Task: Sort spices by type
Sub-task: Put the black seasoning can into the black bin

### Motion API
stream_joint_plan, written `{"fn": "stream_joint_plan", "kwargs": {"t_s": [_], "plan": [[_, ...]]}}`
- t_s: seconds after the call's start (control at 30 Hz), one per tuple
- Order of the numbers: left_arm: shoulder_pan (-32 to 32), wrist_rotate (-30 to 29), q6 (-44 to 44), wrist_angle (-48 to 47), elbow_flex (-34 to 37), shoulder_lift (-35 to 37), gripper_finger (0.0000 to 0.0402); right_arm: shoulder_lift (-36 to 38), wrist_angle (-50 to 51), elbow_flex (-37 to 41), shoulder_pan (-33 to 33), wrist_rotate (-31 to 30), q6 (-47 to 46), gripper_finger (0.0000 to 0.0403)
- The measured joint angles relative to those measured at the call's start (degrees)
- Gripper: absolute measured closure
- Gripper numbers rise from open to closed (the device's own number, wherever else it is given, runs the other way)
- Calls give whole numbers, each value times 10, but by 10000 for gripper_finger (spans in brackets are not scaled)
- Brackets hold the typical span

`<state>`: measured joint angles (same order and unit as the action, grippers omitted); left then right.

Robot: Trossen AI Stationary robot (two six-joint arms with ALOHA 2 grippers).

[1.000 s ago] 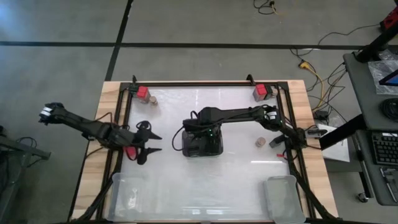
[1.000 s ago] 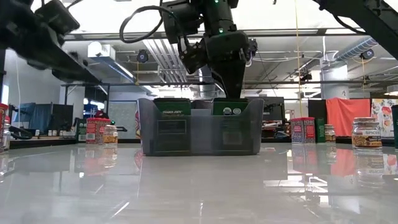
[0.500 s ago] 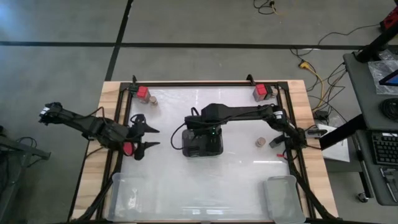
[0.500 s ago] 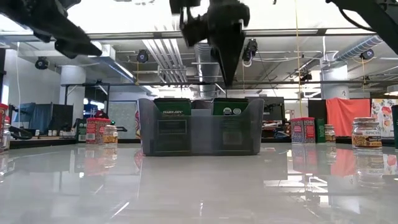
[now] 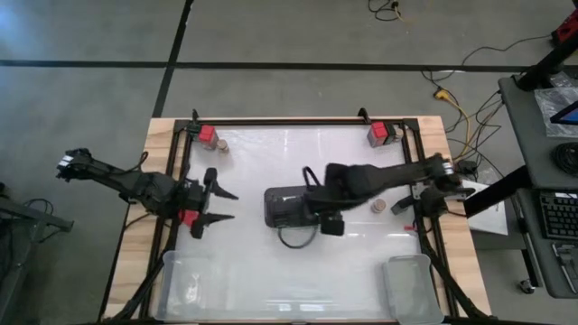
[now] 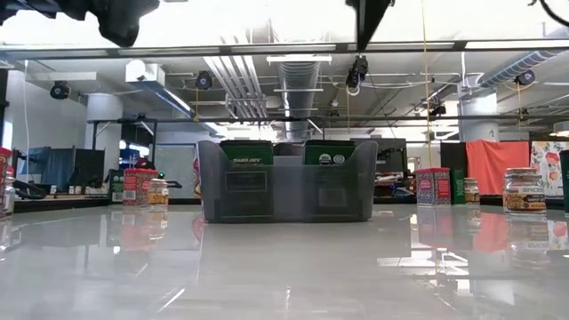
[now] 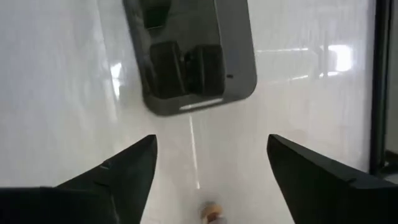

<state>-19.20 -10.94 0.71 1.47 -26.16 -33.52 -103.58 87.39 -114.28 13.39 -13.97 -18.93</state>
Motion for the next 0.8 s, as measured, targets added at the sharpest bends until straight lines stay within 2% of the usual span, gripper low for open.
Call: {"fn": "stream_joint_plan", "kwargs": {"t_s": [0.23, 0.53, 0.6, 0.8], "plan": [[1, -5, -17, 74, 5, -8, 171, 98, -2, 140, 41, 6, -201, 66], [1, -5, -20, 219, 77, -60, 171, 239, 3, 347, 71, 85, -496, 62], [1, -5, -24, 255, 91, -69, 171, 248, 3, 372, 69, 84, -468, 62], [1, -5, 10, 290, 112, -91, 171, 229, 29, 431, 63, 80, -236, 60]]}}
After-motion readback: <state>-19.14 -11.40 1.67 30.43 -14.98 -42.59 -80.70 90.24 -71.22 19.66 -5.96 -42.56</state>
